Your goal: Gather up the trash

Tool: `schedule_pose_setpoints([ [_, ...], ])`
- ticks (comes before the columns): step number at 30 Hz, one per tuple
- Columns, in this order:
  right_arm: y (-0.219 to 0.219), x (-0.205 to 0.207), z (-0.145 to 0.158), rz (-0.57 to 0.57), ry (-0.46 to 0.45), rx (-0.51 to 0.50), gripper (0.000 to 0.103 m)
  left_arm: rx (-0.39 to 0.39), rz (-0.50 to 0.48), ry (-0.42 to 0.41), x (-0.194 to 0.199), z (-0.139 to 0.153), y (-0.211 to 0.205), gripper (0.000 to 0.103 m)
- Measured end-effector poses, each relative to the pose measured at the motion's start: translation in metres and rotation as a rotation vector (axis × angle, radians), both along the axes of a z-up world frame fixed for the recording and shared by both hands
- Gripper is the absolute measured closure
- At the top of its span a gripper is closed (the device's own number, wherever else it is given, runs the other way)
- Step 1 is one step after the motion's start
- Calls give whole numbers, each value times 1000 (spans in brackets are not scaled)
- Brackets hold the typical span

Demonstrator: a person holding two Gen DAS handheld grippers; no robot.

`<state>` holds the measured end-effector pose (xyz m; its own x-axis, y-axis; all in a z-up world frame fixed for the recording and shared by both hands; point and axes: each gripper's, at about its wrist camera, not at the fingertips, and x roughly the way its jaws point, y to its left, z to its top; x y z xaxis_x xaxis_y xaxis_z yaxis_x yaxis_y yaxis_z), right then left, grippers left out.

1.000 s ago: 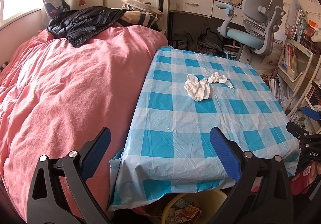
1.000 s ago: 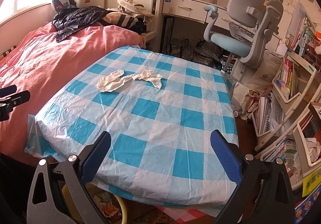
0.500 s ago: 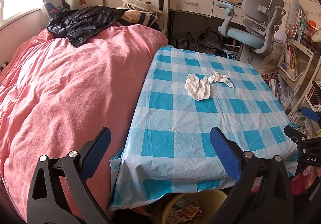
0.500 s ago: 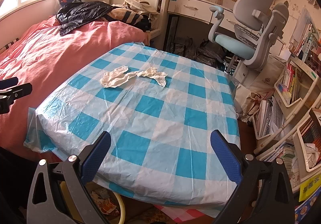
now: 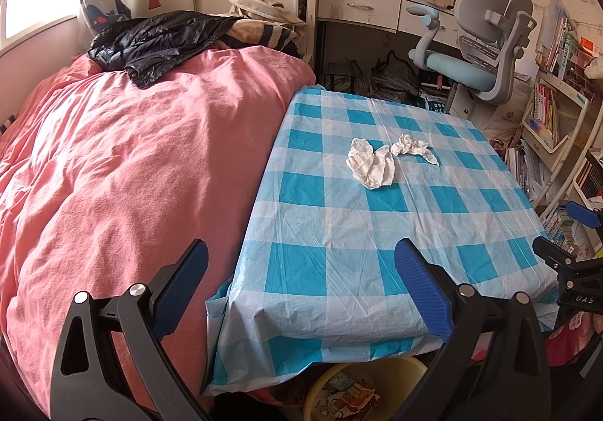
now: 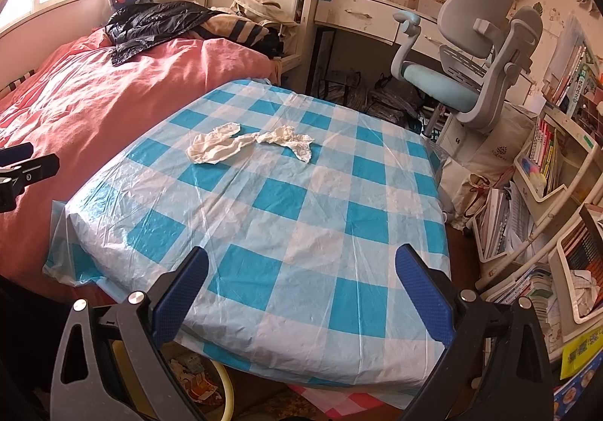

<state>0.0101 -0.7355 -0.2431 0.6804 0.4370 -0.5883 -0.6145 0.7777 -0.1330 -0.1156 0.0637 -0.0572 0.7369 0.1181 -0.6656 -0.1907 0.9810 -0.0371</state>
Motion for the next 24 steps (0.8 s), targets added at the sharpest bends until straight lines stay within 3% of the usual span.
schedule_pose_setpoints([
  [24,1,-1,-1,3,-5,-9,8,-1,0,0,0,0,0,8],
])
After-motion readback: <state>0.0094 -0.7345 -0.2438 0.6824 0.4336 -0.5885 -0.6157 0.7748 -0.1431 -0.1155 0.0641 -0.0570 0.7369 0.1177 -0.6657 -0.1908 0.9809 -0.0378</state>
